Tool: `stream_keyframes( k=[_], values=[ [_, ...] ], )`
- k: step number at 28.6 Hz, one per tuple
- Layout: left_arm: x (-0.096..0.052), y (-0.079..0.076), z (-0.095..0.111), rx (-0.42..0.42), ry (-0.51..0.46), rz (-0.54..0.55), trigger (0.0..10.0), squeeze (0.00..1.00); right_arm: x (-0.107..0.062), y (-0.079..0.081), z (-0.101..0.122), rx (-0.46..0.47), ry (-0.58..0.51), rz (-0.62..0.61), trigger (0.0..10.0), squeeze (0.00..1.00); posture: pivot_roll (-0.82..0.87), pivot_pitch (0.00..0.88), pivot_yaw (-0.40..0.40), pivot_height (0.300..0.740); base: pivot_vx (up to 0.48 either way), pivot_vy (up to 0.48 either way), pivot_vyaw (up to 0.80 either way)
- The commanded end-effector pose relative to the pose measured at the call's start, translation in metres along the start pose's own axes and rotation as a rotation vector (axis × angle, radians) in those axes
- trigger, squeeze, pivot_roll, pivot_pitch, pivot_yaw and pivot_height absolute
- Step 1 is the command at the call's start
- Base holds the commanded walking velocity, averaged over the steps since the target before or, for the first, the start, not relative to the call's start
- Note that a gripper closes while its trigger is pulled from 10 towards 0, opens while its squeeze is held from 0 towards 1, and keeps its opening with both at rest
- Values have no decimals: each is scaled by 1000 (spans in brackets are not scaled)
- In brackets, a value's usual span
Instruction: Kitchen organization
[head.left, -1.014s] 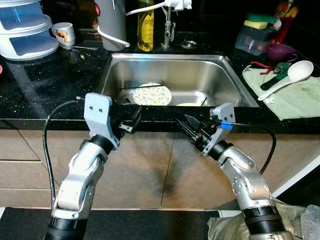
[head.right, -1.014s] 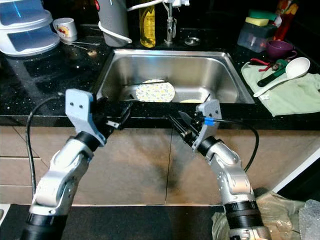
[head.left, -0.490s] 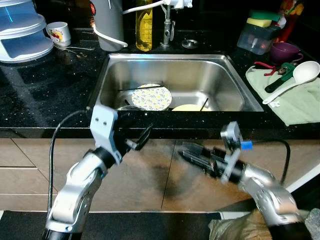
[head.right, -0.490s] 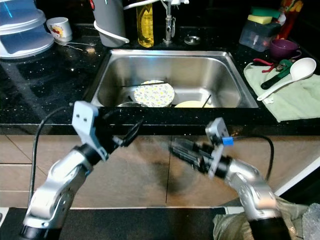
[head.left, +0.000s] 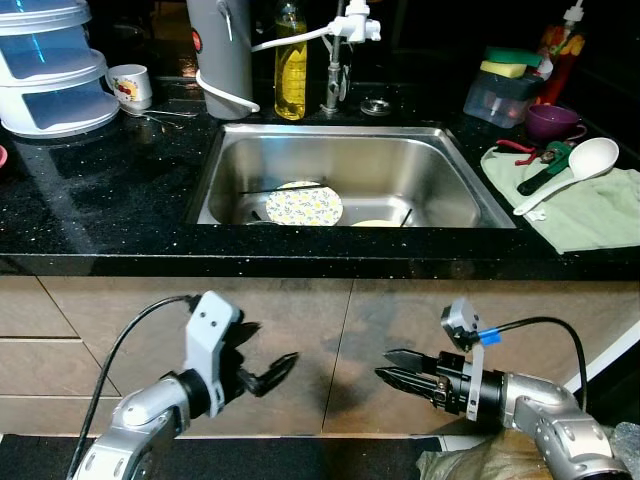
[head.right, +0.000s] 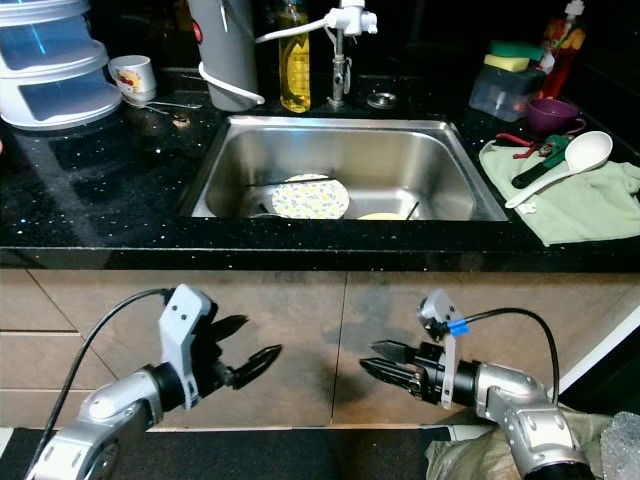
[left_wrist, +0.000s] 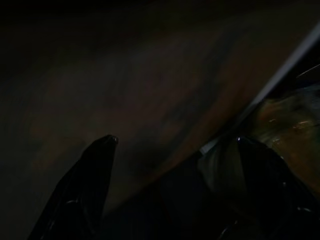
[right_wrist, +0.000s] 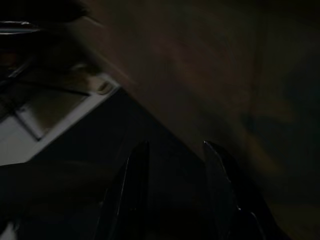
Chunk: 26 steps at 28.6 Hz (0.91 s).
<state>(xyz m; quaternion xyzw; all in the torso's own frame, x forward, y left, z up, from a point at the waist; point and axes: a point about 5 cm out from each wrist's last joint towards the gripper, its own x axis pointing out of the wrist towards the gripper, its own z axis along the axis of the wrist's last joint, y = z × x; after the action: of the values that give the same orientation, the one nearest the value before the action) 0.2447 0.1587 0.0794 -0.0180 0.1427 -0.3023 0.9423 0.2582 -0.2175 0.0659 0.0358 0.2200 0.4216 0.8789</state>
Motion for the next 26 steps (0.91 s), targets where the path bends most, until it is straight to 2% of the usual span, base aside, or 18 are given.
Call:
stream_keyframes(
  k=[1, 5, 7, 10, 11, 12, 16, 23, 26],
  values=[
    [0, 8, -16, -17, 55, 76, 10000, 0, -1, -9, -11, 6, 39, -98, 10000, 0, 70, 35, -49, 740, 0, 0, 0],
    [-4, 18, -37, -91, 87, 166, 10000, 0, -1, -19, -23, 22, 58, -238, 10000, 0, 58, 41, -42, 740, 0, 0, 0],
    [-6, 19, -48, -96, 118, 186, 10000, 0, 0, -21, -25, 31, 47, -286, 10000, 0, 52, 38, -43, 740, 0, 0, 0],
    [-7, 20, -71, -98, 189, 244, 10000, 0, 2, -27, -44, 66, 75, -447, 10000, 0, 53, 39, -43, 740, 0, 0, 0],
    [-7, 20, -71, -98, 189, 244, 10000, 0, 2, -27, -44, 66, 75, -447, 10000, 0, 53, 39, -43, 740, 0, 0, 0],
    [-8, 19, -80, -48, 229, 269, 10000, 0, 1, -29, -56, 109, 86, -527, 10000, 0, 49, 42, -42, 740, 0, 0, 0],
    [-8, 20, -86, -58, 240, 298, 10000, 0, 0, -30, -62, 129, 94, -581, 10000, 0, 50, 43, -40, 740, 0, 0, 0],
    [-19, 27, -110, -90, 294, 410, 10000, 0, -7, -23, -93, 138, 169, -719, 10000, 0, 35, 45, -35, 740, 0, 0, 0],
    [-22, 30, -111, -113, 274, 447, 10000, 0, -8, -23, -95, 154, 144, -746, 10000, 0, 34, 47, -36, 740, 0, 0, 0]
  ],
)
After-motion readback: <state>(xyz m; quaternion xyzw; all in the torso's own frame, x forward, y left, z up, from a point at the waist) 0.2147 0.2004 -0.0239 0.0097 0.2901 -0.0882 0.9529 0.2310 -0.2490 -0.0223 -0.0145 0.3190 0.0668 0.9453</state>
